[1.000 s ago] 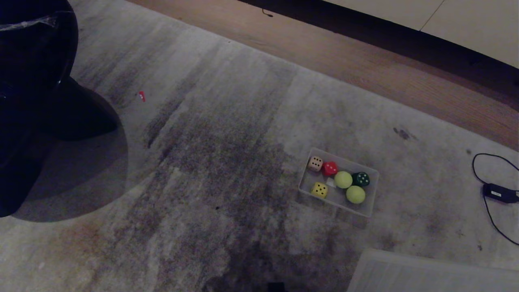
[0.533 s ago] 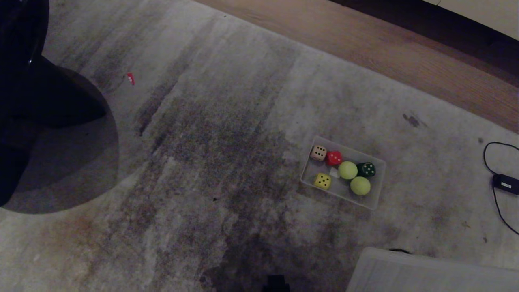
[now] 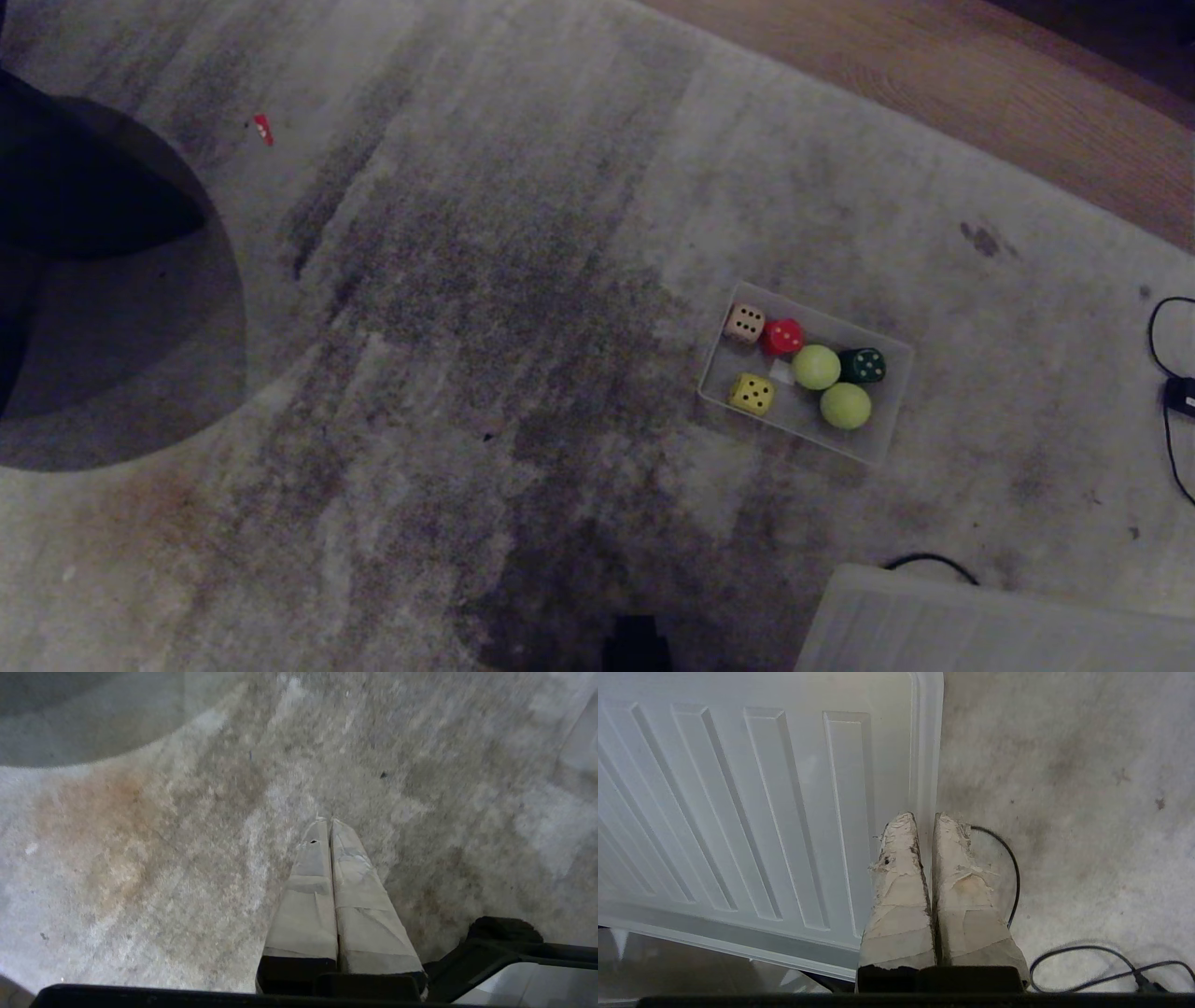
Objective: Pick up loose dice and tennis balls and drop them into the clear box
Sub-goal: Close the lid
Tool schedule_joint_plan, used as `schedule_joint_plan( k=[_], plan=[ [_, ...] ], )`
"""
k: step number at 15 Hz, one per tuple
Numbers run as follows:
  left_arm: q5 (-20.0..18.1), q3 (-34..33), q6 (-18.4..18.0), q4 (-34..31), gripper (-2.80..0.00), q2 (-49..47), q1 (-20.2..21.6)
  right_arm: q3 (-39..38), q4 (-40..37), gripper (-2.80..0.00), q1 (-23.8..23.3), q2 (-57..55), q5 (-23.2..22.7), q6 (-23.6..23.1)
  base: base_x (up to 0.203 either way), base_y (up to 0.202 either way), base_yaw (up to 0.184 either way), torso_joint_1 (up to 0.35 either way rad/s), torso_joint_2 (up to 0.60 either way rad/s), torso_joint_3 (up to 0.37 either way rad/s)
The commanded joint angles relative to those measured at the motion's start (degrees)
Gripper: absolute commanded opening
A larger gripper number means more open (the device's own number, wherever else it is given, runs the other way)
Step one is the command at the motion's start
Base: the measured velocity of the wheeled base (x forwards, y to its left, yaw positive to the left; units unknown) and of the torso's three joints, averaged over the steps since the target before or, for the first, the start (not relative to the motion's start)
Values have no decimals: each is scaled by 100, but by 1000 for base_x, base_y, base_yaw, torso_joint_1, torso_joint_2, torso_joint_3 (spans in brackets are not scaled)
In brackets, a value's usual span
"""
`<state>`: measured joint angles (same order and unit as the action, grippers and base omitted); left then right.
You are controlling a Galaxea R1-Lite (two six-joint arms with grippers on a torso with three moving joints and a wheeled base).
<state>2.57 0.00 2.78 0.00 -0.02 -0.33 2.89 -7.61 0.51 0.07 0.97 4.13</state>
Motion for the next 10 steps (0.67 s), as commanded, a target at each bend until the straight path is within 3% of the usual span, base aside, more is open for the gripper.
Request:
schedule_joint_plan(
  k=[1,10],
  plan=[
    [-1,-9,3,0,-280,-6,-2,1,-4,-280,2,-7,0,9,0,0,0,3,2,-207],
    [7,-9,3,0,-280,-6,-2,1,-4,-280,2,-7,0,0,0,0,0,3,2,-198]
  ],
)
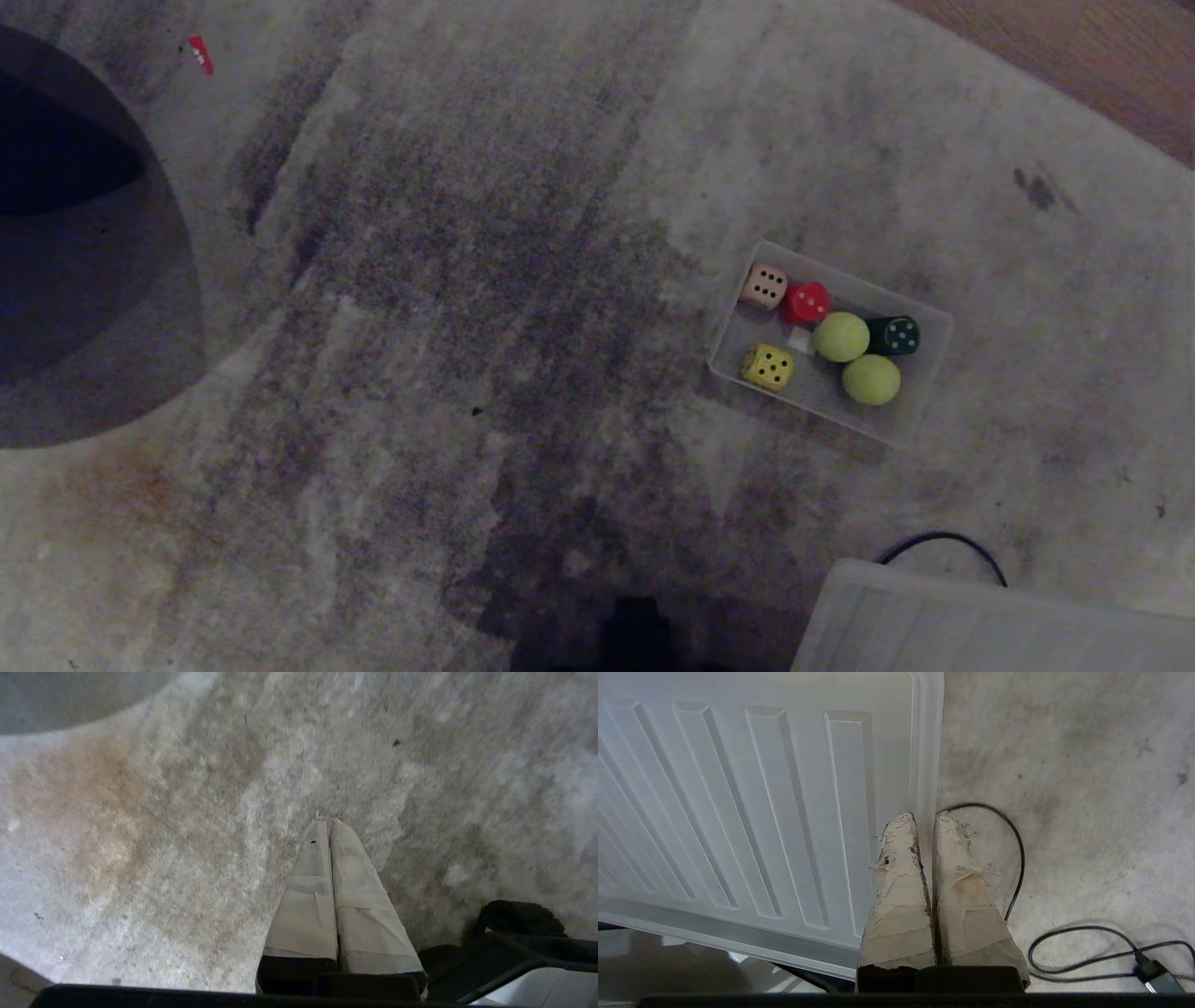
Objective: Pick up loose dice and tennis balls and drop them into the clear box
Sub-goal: Close the lid
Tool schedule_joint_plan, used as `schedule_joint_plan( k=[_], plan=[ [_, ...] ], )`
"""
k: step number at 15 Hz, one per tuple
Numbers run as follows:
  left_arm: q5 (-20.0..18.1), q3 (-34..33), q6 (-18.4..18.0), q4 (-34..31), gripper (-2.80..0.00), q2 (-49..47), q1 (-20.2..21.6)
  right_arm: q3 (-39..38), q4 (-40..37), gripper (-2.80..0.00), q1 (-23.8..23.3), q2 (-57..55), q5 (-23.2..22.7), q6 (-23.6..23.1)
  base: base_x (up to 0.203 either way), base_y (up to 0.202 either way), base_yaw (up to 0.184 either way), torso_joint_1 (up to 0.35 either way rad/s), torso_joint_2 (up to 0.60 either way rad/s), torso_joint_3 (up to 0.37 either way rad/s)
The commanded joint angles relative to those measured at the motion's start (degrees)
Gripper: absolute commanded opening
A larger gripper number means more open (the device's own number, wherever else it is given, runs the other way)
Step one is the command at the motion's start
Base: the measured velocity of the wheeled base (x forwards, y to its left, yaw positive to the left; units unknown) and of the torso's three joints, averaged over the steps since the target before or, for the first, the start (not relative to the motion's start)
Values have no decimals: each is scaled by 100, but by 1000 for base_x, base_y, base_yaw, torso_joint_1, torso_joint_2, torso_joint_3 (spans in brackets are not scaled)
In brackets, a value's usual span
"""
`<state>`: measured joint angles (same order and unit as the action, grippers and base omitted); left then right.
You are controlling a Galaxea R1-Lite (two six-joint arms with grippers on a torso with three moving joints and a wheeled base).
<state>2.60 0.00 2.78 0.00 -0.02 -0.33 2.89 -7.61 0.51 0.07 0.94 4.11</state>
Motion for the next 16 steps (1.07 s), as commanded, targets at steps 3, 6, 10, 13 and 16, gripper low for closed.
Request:
schedule_joint_plan(
  k=[3,6,10,13,16],
  plan=[
    [3,-9,12,0,-280,-6,-2,6,-4,-280,-6,-7,3,20,0,0,0,4,4,-192],
    [3,-9,12,-9,-280,-6,-2,1,-4,-280,2,-7,-6,-37,0,0,0,4,1,-181],
    [3,-9,67,0,-280,-6,-2,10,-13,-280,2,-7,-3,-30,0,0,0,3,3,-33],
    [3,-9,82,0,-280,-6,-2,126,-83,-280,-23,-11,91,116,0,0,0,0,0,0],
    [3,-9,82,0,-280,-6,-2,913,-436,-280,-39,-508,225,228,0,0,0,0,0,0]
  ],
)
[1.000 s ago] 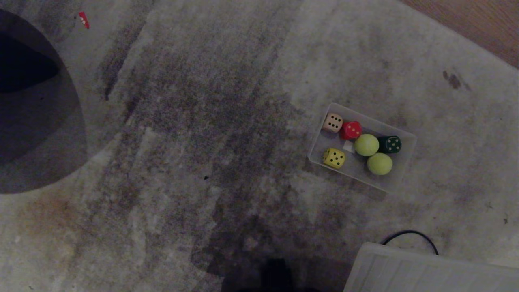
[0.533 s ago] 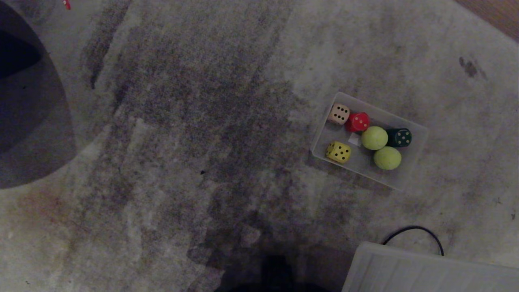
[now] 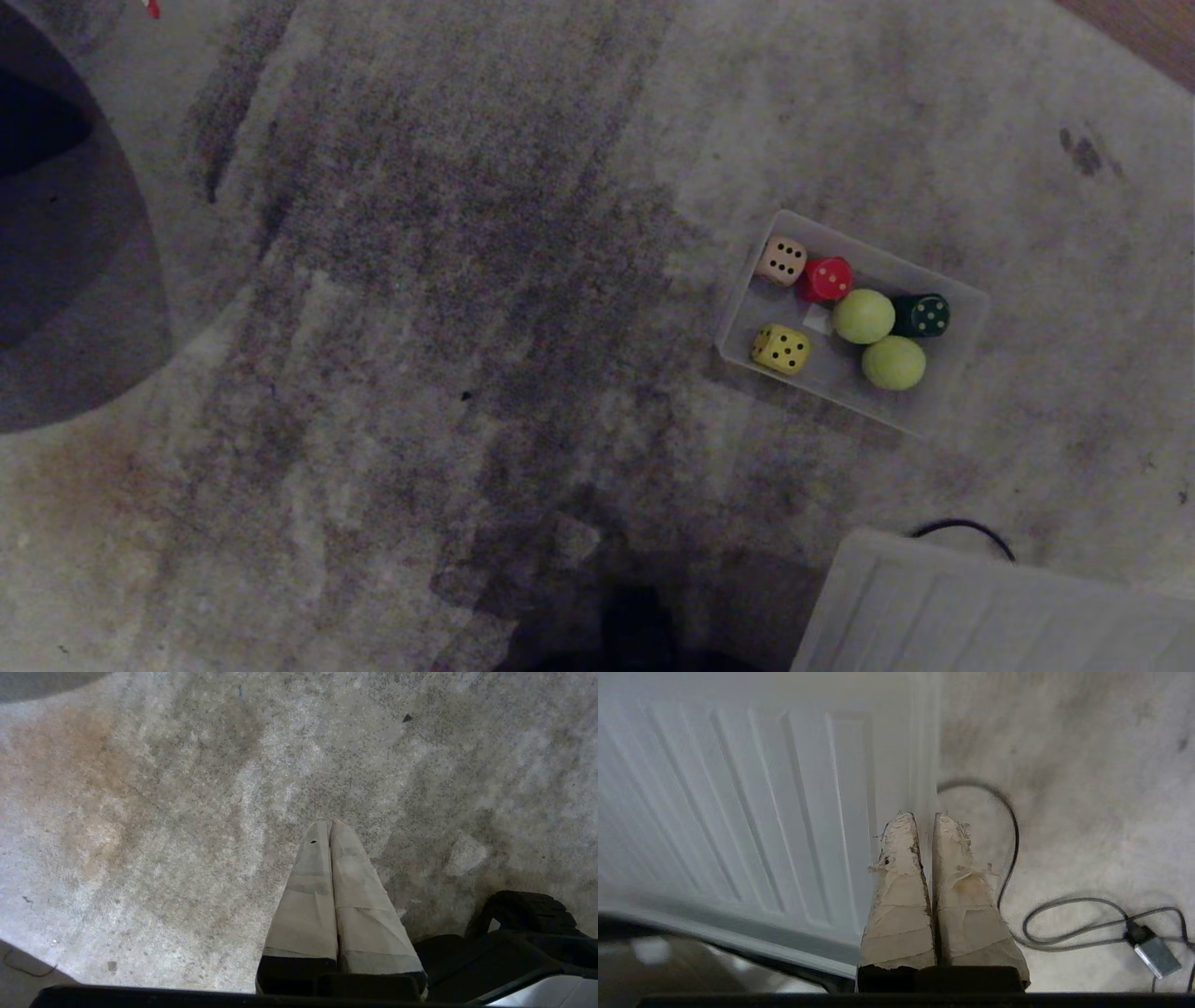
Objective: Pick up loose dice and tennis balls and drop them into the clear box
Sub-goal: Close the lid
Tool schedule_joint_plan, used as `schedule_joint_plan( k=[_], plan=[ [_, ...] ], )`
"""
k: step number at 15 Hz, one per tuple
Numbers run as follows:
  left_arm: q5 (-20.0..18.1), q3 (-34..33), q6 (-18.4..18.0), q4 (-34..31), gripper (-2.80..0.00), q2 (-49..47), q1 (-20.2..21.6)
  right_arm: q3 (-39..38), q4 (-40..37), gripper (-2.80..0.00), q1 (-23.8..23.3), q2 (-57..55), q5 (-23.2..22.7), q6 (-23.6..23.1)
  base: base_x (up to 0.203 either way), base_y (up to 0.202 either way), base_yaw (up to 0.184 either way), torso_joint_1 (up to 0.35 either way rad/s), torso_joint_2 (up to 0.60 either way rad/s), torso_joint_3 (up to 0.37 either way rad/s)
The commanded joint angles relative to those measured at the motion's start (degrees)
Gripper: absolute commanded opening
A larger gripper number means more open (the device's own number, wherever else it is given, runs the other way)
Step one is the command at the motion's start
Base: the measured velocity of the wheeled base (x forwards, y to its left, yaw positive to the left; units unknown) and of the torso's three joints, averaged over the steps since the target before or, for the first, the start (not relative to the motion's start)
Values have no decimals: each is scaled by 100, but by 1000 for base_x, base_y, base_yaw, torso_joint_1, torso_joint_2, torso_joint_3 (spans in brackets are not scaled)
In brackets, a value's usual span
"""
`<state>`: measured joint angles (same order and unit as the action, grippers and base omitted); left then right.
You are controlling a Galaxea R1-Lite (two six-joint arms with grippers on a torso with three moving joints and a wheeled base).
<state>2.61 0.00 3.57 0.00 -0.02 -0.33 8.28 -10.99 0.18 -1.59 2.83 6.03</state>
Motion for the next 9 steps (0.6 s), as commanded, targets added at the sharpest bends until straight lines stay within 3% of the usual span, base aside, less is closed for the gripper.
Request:
schedule_joint_plan(
  k=[1,5,9],
  plan=[
    [3,-9,3,0,-280,-6,-2,704,-238,-280,-12,-717,162,112,0,0,0,0,0,0],
    [3,-9,3,0,-280,-6,-2,1405,-263,-280,-40,-2528,411,896,0,0,0,0,0,0],
    [3,-9,3,0,-280,-6,-2,1574,1160,-280,-34,-4538,466,1813,0,0,0,0,0,0]
  ],
)
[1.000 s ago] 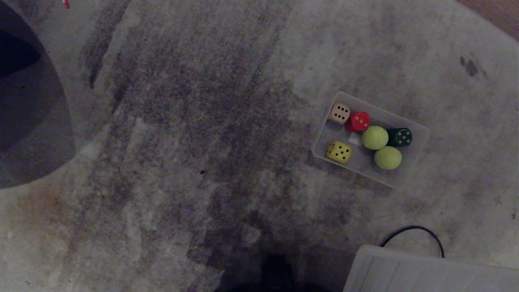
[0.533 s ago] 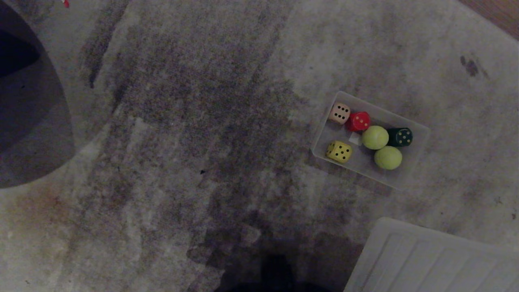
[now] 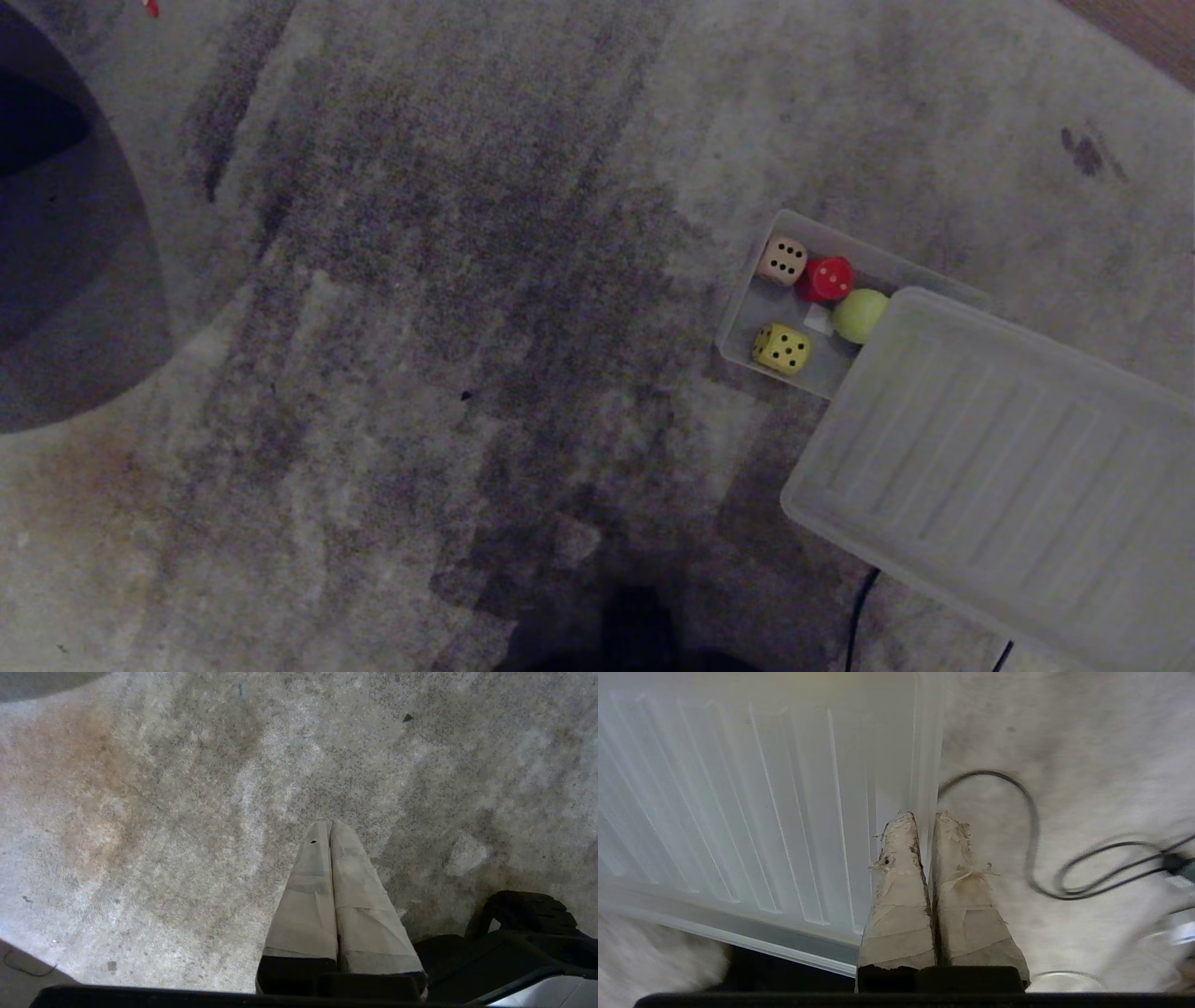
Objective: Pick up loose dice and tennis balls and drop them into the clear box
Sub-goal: Close the lid
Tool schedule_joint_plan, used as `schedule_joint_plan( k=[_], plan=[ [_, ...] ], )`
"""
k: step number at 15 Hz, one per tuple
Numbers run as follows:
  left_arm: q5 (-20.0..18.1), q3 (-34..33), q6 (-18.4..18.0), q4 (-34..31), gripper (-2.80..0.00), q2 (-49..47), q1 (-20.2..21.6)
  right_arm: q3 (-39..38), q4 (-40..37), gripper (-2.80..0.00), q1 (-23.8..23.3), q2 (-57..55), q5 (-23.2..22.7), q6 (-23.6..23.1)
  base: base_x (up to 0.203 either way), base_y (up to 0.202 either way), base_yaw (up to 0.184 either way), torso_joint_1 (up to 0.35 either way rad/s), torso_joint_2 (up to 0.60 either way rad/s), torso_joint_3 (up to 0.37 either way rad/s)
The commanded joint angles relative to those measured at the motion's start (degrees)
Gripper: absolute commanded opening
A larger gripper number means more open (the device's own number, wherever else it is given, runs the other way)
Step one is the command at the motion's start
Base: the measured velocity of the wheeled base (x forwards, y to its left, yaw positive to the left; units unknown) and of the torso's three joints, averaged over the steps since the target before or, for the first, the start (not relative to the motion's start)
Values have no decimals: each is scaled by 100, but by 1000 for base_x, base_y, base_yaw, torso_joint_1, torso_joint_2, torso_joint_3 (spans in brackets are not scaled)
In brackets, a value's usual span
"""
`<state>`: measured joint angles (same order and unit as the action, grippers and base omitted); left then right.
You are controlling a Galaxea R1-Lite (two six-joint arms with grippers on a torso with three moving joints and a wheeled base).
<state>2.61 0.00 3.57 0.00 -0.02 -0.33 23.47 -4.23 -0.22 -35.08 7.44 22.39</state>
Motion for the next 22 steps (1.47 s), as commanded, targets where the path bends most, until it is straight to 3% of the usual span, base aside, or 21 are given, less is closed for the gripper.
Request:
schedule_joint_plan(
  k=[1,6,14,16,20,22],
  plan=[
    [3,-9,3,0,-280,-6,-2,76,972,-280,11,-1710,-10,352,0,0,0,0,0,0],
    [3,-9,3,0,-280,-6,-2,332,2904,-280,61,-3635,-469,579,0,0,0,0,0,0],
    [3,-9,3,0,-280,-6,-2,1417,3793,-280,-40,-5541,-1453,94,0,0,0,0,0,0],
    [3,-9,3,0,-280,-6,-2,1605,4008,-280,-283,-5900,-1582,-184,0,0,0,0,0,0],
    [3,-9,3,0,-280,-6,-2,1729,4035,-280,-888,-6107,-2397,-652,0,0,0,0,0,0],
    [3,-9,3,0,-280,-6,-2,1916,4035,-280,-1007,-6201,-2431,-646,0,0,0,0,0,0]
  ],
)
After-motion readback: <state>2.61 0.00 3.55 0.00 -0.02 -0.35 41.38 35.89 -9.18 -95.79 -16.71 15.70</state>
